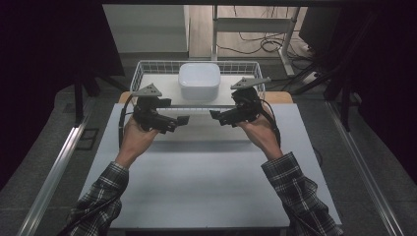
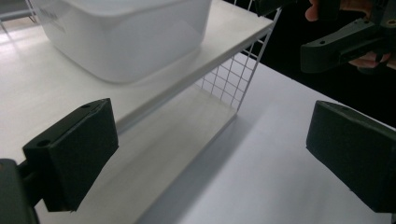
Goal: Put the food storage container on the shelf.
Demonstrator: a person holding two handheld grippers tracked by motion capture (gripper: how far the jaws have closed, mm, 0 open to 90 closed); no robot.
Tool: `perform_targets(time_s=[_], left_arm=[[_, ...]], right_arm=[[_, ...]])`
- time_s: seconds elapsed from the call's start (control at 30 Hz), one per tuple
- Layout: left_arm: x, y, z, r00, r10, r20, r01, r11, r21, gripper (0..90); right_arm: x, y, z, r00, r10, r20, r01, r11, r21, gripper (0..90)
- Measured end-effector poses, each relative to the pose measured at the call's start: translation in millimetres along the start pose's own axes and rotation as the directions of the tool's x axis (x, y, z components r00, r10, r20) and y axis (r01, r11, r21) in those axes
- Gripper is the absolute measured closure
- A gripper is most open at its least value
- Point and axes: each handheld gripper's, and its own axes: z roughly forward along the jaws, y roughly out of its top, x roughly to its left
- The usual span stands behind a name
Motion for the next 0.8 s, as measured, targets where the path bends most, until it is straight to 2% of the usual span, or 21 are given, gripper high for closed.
perform_targets(time_s=[0.37, 0.6, 0.8], left_arm=[[-13.8, -26.5, -3.0, 0.9994, 0.033, -0.007, -0.033, 0.9994, 0.014, 1.9], [-18.7, -46.2, -2.2, 0.9997, 0.023, -0.006, -0.023, 0.9997, 0.01, 2.2], [-21.6, -56.7, -1.1, 0.9998, 0.018, 0.0, -0.018, 0.9998, 0.007, 2.3]], right_arm=[[12.1, -18.9, -6.2, 0.9998, -0.02, -0.008, 0.02, 1.0, 0.008, 0.0], [21.9, -37.0, -7.4, 0.9995, -0.017, -0.026, 0.017, 1.0, 0.009, 0.0], [26.9, -47.9, -6.4, 0.9988, -0.025, -0.041, 0.025, 1.0, 0.001, 0.0]])
